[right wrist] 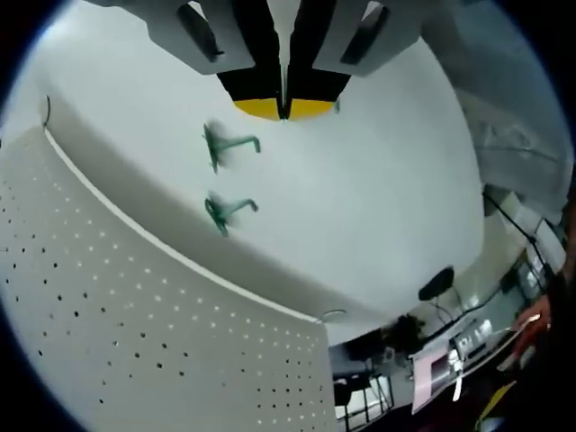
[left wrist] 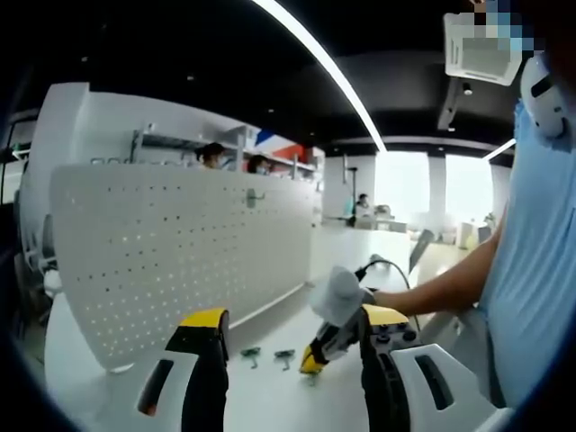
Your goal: Insert the hook assembly into the mounting plate slot until the hook locks in place.
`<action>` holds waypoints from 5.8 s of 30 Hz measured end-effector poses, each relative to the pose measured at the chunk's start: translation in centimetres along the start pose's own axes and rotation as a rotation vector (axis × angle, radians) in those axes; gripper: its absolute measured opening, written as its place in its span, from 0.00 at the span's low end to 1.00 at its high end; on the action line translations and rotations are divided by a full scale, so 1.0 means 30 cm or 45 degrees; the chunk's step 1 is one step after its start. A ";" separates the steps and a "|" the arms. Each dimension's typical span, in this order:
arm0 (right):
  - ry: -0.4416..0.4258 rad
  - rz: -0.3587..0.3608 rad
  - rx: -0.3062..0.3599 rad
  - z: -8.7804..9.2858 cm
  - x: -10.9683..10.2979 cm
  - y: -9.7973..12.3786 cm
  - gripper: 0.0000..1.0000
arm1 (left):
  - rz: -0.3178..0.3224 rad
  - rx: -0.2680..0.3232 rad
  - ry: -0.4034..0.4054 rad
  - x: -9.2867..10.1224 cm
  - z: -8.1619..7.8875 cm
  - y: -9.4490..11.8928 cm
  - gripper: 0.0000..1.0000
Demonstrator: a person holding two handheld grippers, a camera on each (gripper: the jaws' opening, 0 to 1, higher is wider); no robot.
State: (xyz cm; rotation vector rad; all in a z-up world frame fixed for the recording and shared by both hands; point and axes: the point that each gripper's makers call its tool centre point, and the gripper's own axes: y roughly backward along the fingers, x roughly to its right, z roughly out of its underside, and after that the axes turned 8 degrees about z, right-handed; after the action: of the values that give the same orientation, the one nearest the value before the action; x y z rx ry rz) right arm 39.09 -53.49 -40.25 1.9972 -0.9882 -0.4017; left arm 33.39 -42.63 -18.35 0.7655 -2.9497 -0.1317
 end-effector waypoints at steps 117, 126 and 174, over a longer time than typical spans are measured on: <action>0.067 -0.708 0.685 -0.379 -0.236 0.676 0.00 | 0.737 0.098 -0.051 0.258 -0.024 -0.079 0.14; 0.103 -0.731 0.707 -0.379 -0.249 0.689 0.00 | 0.763 0.103 -0.046 0.265 -0.024 -0.076 0.07; 0.161 -0.649 0.712 -0.368 -0.241 0.635 0.00 | 0.688 0.151 -0.007 0.236 -0.064 -0.087 0.03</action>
State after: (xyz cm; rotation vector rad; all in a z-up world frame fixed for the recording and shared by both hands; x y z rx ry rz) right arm 31.61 -48.09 -18.98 2.7548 -0.5290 -0.2785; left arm 28.68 -48.48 -16.26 -0.0426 -3.0639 0.0818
